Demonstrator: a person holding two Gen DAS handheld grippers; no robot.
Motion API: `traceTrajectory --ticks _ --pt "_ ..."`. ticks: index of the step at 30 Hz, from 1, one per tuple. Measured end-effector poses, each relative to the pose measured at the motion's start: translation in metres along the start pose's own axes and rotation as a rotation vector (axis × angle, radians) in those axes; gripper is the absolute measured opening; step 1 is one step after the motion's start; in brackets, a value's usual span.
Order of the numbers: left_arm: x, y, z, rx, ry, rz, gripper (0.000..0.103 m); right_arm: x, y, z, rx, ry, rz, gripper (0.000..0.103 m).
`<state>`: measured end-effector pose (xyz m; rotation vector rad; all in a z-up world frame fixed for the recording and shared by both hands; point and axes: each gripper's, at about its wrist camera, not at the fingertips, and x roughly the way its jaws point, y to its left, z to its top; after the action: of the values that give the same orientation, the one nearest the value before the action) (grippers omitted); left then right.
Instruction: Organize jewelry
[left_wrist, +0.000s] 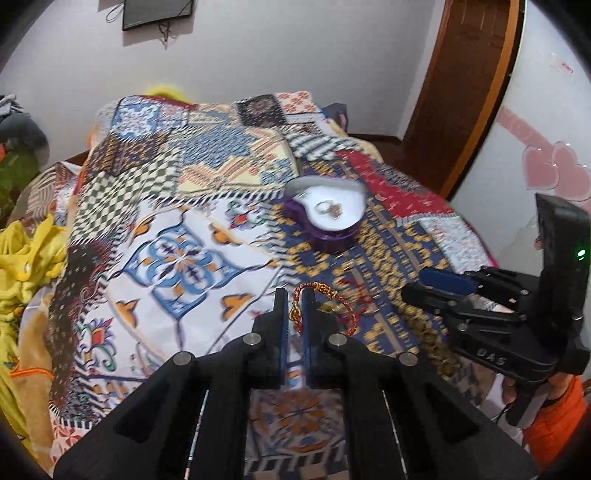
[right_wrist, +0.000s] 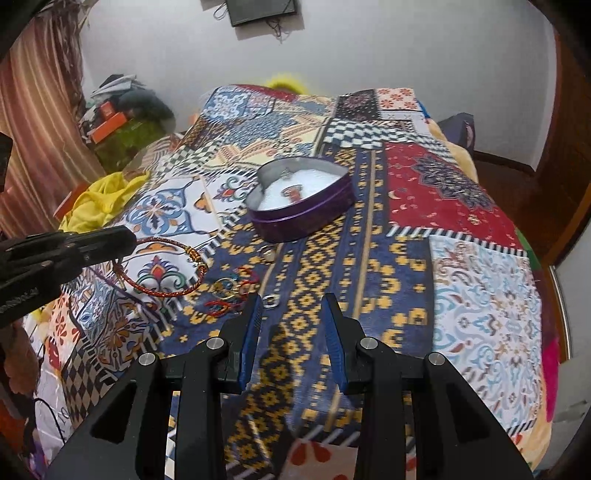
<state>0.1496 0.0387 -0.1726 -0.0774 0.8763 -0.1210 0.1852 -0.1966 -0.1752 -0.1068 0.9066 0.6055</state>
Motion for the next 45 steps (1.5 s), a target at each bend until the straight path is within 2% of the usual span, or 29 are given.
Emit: traceTrajectory --ticks 7,14,17,25,32,45 --pt "0.011 0.014 -0.014 -0.012 0.037 0.022 0.005 0.021 0.019 -0.005 -0.056 0.066 0.039 0.030" --pt "0.015 0.016 -0.017 -0.024 0.043 0.011 0.005 0.029 0.027 -0.003 -0.113 0.062 0.019 0.030" --pt "0.016 0.017 -0.018 -0.032 0.042 0.008 0.005 0.032 0.028 -0.002 -0.123 0.055 0.005 0.020" --pt "0.009 0.014 -0.012 -0.031 0.021 0.003 0.005 0.022 0.025 -0.002 -0.113 0.045 0.010 0.020" --pt "-0.005 0.005 0.001 -0.017 -0.027 -0.006 0.005 0.002 0.020 0.002 -0.088 0.001 0.004 0.020" --pt "-0.025 -0.011 0.032 -0.001 -0.122 -0.030 0.005 -0.038 0.016 0.025 -0.062 -0.139 -0.006 0.020"
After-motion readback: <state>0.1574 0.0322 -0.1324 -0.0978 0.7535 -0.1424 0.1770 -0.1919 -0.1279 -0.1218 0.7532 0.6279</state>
